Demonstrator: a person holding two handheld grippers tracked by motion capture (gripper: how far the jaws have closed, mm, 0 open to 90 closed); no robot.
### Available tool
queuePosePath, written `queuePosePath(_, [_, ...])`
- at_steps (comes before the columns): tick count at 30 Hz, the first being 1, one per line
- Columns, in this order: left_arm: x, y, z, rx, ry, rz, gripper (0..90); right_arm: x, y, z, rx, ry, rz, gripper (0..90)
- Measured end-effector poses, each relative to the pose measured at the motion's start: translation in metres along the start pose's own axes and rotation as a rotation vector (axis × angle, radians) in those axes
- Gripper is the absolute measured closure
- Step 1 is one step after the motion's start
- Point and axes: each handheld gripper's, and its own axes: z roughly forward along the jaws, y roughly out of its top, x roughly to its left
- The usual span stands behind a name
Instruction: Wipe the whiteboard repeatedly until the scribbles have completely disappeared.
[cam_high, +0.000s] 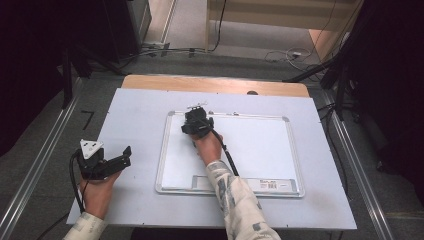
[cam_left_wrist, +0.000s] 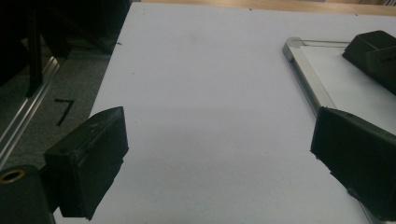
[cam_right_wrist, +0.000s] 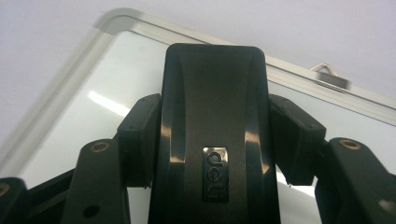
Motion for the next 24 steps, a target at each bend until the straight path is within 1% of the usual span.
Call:
queuePosePath(3, [-0.002, 0.000, 0.001, -0.002, 0.000, 0.000, 4.5, -0.009, -0.002, -0.001, -0.001, -0.008, 0.013, 38.2])
queuePosePath(5, [-0.002, 0.000, 0.001, 0.001, 0.002, 0.002, 4.5, -0.008, -0.003, -0.002, -0.002, -0.018, 0.007, 38.2])
queuePosePath(7, [-0.002, 0.000, 0.002, 0.001, 0.001, 0.002, 4.5, -0.004, -0.003, -0.002, 0.001, -0.014, 0.007, 38.2])
queuePosePath(9, [-0.002, 0.001, 0.002, 0.003, 0.000, 0.003, 4.6, 0.003, -0.004, -0.002, -0.004, -0.004, -0.006, 38.2])
queuePosePath(12, [-0.003, 0.001, 0.003, 0.001, 0.001, 0.003, 4.5, 0.017, -0.004, -0.003, -0.009, 0.017, -0.027, 38.2])
queuePosePath(16, [-0.002, 0.000, 0.002, 0.001, 0.000, 0.001, 4.5, 0.034, -0.008, -0.006, -0.010, 0.047, -0.066, 38.2])
queuePosePath(18, [-0.002, 0.000, 0.001, 0.000, 0.000, 0.002, 4.6, 0.038, -0.010, -0.008, -0.012, 0.054, -0.094, 38.2])
queuePosePath(19, [-0.002, 0.000, 0.001, -0.001, -0.001, 0.001, 4.5, 0.038, -0.009, -0.007, -0.012, 0.060, -0.101, 38.2])
queuePosePath(20, [-0.002, 0.000, 0.001, -0.001, -0.001, 0.002, 4.6, 0.036, -0.008, -0.007, -0.007, 0.071, -0.089, 38.1])
queuePosePath(23, [-0.001, 0.000, -0.001, -0.002, -0.004, 0.004, 4.6, 0.031, -0.004, -0.002, -0.015, 0.058, -0.085, 38.1])
queuePosePath(24, [-0.001, 0.000, -0.001, -0.002, -0.004, 0.004, 4.5, 0.029, -0.002, 0.000, -0.016, 0.053, -0.069, 38.1])
